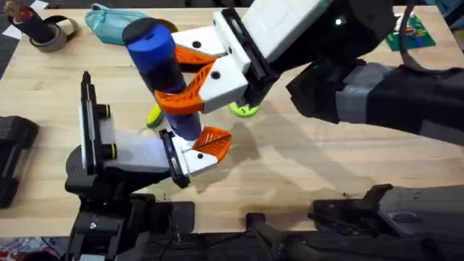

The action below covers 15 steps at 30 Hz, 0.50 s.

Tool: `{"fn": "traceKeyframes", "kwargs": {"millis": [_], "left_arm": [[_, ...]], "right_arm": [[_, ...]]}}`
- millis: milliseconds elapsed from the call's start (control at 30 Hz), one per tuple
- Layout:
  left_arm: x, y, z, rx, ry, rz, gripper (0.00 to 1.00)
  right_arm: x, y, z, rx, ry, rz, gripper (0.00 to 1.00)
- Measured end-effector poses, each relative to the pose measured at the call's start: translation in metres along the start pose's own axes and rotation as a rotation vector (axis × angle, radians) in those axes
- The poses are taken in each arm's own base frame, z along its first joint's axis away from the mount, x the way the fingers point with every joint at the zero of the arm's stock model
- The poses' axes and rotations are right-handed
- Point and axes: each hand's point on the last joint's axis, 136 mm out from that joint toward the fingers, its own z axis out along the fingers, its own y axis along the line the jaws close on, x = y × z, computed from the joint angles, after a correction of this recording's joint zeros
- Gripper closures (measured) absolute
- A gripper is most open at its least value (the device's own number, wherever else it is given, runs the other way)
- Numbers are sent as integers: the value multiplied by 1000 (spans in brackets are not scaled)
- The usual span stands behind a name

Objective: Pick up the gripper from the table and insert it into the empty holder that is missing its gripper. Then pick up a screw, insert it into the mounting hole, and use the screwdriver to tighten it. Finally, clean up the table by picking up the vegetable and placing it into the bucket.

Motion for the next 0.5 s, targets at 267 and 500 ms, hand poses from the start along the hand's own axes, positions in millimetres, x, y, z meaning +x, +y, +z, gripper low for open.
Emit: {"fn": "traceKeyframes", "kwargs": {"millis": [267,500], "left_arm": [[0,0,0,1,0,0,980],[0,0,0,3,0,0,980]], "right_arm": [[0,0,0,1,0,-1,956],[-37,-13,1,-1,-16,13,954]]}}
